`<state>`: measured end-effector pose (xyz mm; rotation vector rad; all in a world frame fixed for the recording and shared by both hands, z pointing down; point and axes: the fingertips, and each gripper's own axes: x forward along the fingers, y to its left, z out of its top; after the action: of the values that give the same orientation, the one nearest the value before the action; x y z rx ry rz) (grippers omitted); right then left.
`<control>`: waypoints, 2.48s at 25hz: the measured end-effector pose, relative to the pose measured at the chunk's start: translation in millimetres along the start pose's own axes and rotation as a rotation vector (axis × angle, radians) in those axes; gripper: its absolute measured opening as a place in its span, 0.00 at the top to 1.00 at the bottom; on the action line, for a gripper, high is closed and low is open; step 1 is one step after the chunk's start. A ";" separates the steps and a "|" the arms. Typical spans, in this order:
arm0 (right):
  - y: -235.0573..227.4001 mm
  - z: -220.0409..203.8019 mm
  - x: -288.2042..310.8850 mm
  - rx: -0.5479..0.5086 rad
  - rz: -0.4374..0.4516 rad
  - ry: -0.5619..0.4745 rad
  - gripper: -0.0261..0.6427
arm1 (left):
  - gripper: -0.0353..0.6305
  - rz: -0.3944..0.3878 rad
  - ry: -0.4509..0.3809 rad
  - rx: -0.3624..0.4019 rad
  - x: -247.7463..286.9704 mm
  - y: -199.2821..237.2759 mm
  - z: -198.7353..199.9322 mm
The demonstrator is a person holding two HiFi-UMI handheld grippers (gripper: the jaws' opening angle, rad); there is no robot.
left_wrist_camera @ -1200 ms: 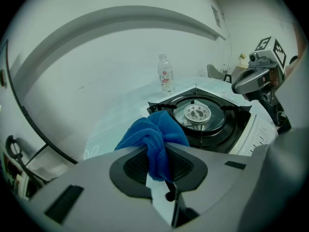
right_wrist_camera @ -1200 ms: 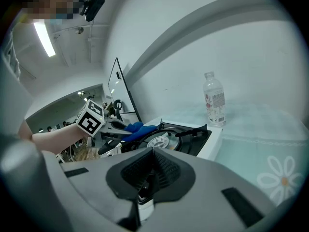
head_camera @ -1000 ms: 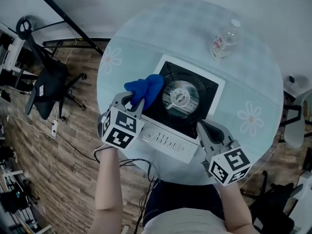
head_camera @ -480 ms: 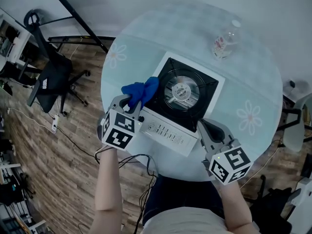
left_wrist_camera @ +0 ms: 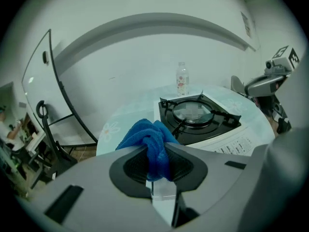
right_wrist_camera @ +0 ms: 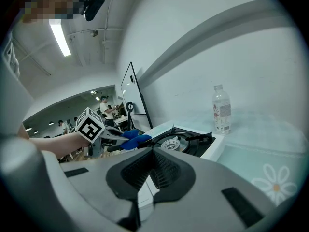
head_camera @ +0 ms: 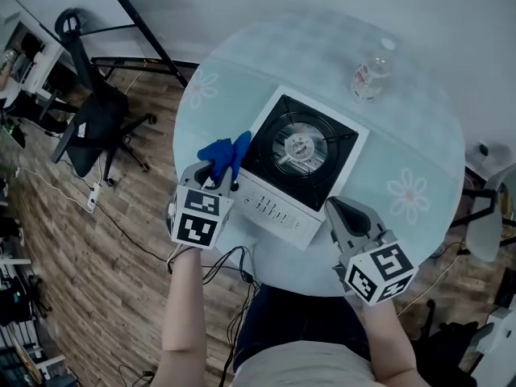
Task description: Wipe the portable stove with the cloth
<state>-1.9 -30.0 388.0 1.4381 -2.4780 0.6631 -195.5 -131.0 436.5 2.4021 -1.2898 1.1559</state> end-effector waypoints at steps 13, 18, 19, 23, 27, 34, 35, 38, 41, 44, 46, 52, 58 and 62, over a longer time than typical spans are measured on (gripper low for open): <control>19.5 19.1 -30.1 -0.112 0.098 -0.029 0.93 | 0.82 0.122 -0.155 -0.100 -69.5 -20.9 17.7; 31.4 24.3 -40.6 -0.137 0.124 -0.044 0.93 | 0.82 0.123 -0.222 -0.127 -98.7 -34.2 27.8; 34.2 25.6 -42.8 -0.141 0.129 -0.047 0.93 | 0.82 0.120 -0.240 -0.133 -104.7 -37.3 29.6; 41.4 32.0 -50.5 -0.167 0.128 -0.053 0.93 | 0.82 0.099 -0.341 -0.189 -127.4 -44.2 39.3; 42.7 42.3 -61.7 -0.150 0.120 -0.063 0.93 | 0.82 0.081 -0.456 -0.263 -152.9 -43.9 52.6; 61.9 65.9 -78.9 -0.211 0.156 -0.090 0.93 | 0.82 -0.036 -0.624 -0.256 -194.3 -55.7 82.5; 64.2 68.1 -81.0 -0.217 0.154 -0.094 0.93 | 0.82 -0.061 -0.637 -0.257 -197.9 -59.1 84.8; 67.4 74.6 -86.6 -0.239 0.142 -0.107 0.93 | 0.82 -0.138 -0.651 -0.241 -201.3 -72.6 87.6; 64.9 82.0 -92.1 -0.244 0.116 -0.125 0.93 | 0.82 -0.198 -0.644 -0.215 -201.9 -87.1 87.3; 64.0 86.5 -96.1 -0.243 0.101 -0.150 0.93 | 0.82 -0.249 -0.636 -0.184 -204.3 -99.3 86.0; 66.4 85.2 -98.0 -0.248 0.100 -0.161 0.93 | 0.82 -0.267 -0.626 -0.158 -206.0 -105.4 84.1; 76.2 73.5 -94.4 -0.244 0.092 -0.142 0.93 | 0.82 -0.306 -0.608 -0.109 -207.9 -122.2 77.3; 85.1 64.5 -89.8 -0.251 0.105 -0.117 0.93 | 0.82 -0.320 -0.583 -0.111 -205.0 -128.1 72.2; 87.5 62.4 -87.5 -0.254 0.108 -0.109 0.93 | 0.82 -0.335 -0.571 -0.124 -201.4 -132.7 66.7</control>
<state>-29.8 45.1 275.0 1.2857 -2.6238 0.2798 -121.2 44.4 274.3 2.8093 -0.9751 0.2985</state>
